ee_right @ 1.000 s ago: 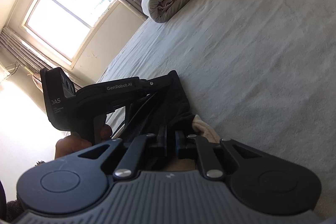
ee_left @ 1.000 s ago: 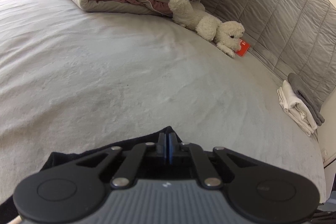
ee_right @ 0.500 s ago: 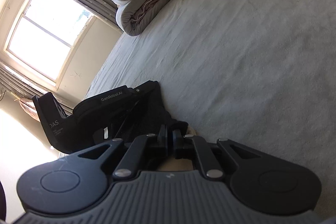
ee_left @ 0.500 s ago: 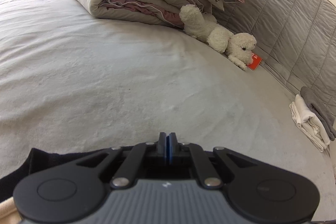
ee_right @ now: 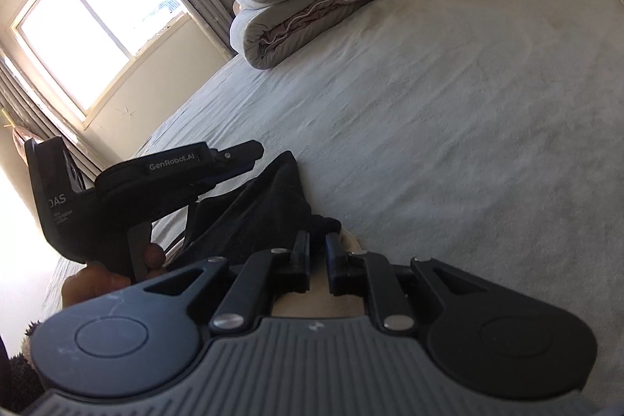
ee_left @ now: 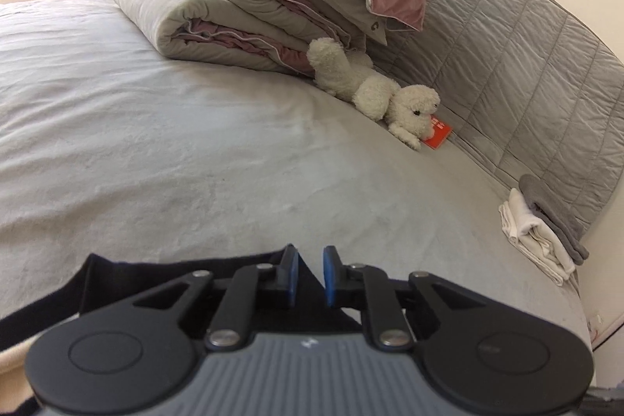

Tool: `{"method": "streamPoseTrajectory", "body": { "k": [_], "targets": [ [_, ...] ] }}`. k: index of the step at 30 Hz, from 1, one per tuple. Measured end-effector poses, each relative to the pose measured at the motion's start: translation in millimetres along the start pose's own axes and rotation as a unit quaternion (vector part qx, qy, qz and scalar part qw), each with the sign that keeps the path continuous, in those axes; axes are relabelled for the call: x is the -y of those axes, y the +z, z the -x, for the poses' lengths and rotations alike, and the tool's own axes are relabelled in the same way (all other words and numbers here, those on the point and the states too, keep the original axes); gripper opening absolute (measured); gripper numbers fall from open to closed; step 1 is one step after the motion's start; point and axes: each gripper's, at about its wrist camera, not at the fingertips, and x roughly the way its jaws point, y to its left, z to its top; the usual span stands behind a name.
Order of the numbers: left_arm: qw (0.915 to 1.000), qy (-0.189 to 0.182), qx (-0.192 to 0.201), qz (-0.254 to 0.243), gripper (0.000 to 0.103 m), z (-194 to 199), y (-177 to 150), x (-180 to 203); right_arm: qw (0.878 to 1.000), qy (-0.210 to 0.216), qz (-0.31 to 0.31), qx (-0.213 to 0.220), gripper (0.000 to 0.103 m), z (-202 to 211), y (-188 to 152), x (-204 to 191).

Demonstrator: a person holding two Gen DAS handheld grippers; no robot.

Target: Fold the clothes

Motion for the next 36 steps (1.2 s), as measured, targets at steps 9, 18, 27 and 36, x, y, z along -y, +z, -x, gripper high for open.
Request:
{"method": "streamPoseTrajectory", "body": {
  "k": [9,18,27,36],
  "targets": [
    [0.9985,-0.012,-0.030,-0.043,0.007,-13.8,-37.8,34.8,0.999,-0.026,-0.031,0.015,0.014,-3.0,15.5,17.4],
    [0.9994,-0.033,-0.009,0.010,0.007,17.4,-49.9,44.0,0.998,-0.019,-0.058,0.015,0.014,-0.6,36.0,32.2],
    [0.9994,-0.009,-0.006,0.032,0.007,14.7,-66.8,57.6,0.999,-0.001,-0.041,0.004,0.014,-4.9,41.0,27.3],
    [0.9962,0.065,0.024,0.054,0.032,89.6,-83.6,54.1,0.999,0.020,-0.006,-0.025,0.017,-15.2,40.8,23.3]
  ]
}}
